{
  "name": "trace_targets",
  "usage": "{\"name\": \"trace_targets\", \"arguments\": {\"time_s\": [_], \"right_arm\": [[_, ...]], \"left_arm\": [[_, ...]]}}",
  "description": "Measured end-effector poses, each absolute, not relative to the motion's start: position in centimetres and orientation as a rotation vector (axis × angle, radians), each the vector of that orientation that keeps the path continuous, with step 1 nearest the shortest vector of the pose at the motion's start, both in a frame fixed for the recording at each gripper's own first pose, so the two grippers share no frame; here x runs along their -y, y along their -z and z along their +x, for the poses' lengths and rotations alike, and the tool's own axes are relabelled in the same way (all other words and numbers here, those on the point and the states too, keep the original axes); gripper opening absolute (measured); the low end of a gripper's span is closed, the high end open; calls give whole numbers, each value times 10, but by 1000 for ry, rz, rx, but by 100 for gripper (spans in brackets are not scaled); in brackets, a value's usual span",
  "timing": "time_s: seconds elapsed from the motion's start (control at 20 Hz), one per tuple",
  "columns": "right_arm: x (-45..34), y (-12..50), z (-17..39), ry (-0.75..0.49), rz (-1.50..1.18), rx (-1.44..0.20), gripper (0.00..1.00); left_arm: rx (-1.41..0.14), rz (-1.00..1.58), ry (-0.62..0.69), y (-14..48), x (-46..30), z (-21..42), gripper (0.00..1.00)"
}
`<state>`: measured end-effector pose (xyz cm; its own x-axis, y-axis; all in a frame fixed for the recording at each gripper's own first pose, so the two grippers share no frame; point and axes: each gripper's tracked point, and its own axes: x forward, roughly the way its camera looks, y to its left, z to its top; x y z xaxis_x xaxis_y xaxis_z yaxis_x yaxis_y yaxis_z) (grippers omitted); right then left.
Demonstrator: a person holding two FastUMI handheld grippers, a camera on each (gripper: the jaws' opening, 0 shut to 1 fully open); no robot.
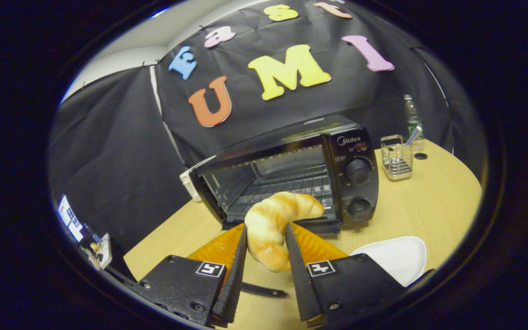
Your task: Open the electric oven with the left hand, put the food in, and close the electric oven.
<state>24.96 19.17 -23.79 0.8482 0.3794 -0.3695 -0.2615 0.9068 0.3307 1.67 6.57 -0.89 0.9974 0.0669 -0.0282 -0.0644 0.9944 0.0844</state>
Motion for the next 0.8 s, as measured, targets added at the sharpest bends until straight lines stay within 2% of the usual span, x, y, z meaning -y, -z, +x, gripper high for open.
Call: {"name": "trace_targets", "arguments": {"time_s": [0.15,0.4,0.55,0.75,0.8], "right_arm": [[-213,236,284,-297,300,-406,51],[-240,255,345,-257,311,-450,51],[-251,255,379,-245,256,-391,52],[-256,268,404,-239,169,-397,51],[-254,273,406,-237,144,-402,54]], "left_arm": [[-51,68,-101,12,-83,21,92],[-63,51,-136,16,-104,29,92],[-96,29,-156,27,-114,35,92],[-124,24,-181,36,-122,38,92],[-127,23,-189,36,-123,38,92]]}}
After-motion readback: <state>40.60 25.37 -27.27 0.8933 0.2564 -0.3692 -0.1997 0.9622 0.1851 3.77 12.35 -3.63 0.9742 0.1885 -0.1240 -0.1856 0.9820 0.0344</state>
